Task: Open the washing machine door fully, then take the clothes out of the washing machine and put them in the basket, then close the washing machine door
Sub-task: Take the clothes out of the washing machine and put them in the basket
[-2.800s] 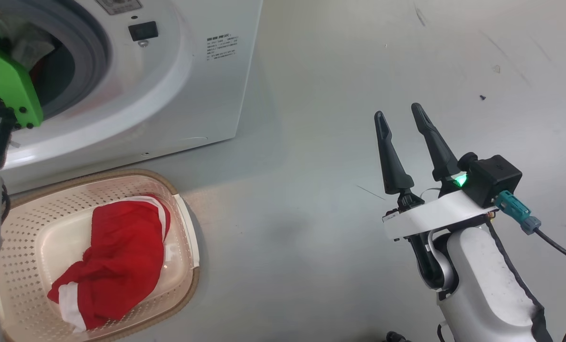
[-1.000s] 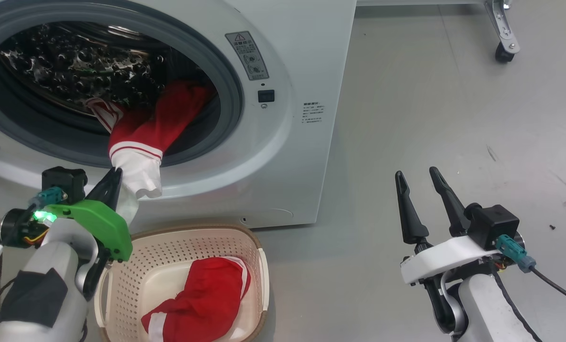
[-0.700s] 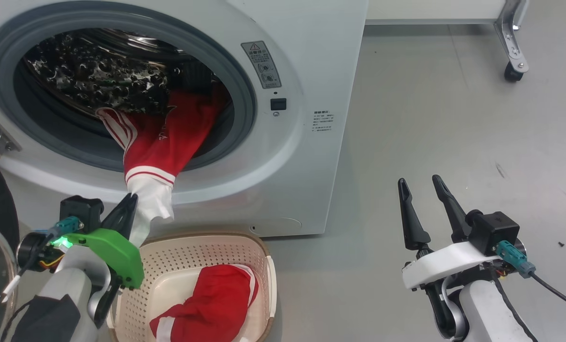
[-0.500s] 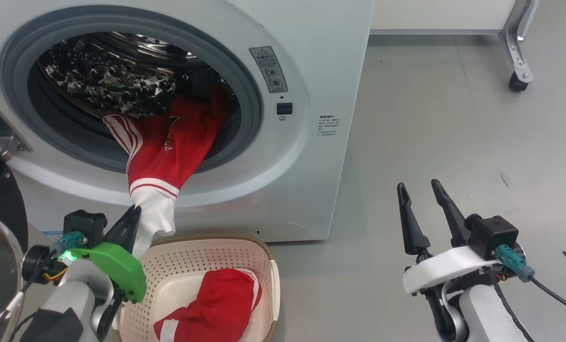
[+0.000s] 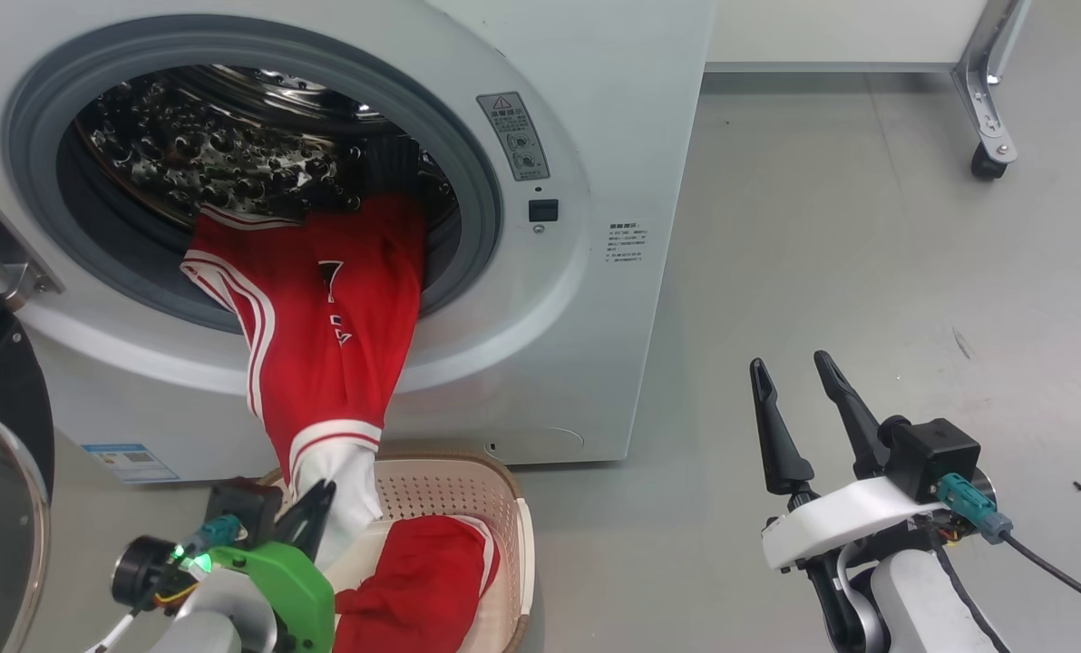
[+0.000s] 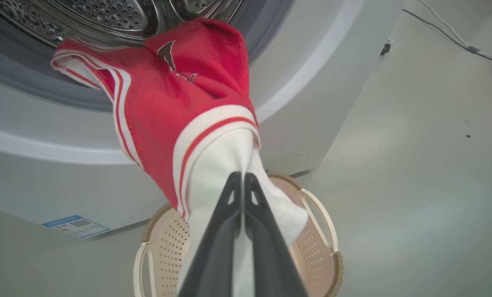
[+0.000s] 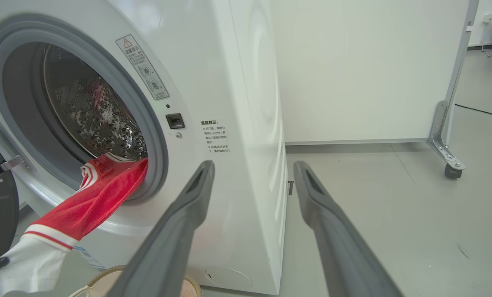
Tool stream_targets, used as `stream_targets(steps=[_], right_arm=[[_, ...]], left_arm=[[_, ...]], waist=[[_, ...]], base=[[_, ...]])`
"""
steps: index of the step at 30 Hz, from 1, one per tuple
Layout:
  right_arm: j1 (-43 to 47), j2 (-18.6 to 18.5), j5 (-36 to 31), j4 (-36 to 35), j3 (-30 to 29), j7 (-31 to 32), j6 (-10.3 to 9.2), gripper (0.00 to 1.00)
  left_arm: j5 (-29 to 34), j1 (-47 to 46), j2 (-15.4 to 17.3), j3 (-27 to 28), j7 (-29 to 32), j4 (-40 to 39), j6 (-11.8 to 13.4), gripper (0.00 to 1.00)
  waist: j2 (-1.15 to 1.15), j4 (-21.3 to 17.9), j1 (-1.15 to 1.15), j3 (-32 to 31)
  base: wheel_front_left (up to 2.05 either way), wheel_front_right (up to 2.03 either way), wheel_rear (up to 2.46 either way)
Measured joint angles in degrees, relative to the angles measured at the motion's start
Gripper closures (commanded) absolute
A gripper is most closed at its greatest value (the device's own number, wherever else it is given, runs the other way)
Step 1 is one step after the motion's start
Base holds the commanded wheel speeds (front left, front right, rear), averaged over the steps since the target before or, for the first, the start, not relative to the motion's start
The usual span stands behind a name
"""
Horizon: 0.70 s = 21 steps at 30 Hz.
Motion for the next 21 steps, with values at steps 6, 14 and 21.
stream_targets(steps=[6,14,21], right_arm=[[0.0,-0.03,0.0,0.0,0.44,0.0,0.01,0.0],[-0.02,-0.05,0.0,-0.09,1.1,0.0,0.43,0.0],[-0.2,-0.04,-0.46,-0.57,1.77,0.0,0.44,0.0]], left_arm=[[-1.03,2.15,-0.22,-2.08,2.71,-0.57,0.0,1.0],[-2.22,3.17,-0.01,-3.44,5.22,-0.85,0.0,1.0],[-3.28,3.16,0.36,-3.74,7.51,0.68,0.0,1.0]], waist=[[0.0,-0.64,0.0,0.43],[0.0,-1.98,0.0,1.72],[0.0,-3.07,0.0,4.18]], base=[[0.0,0.0,0.0],[0.0,0.0,0.0],[0.0,0.0,0.0]])
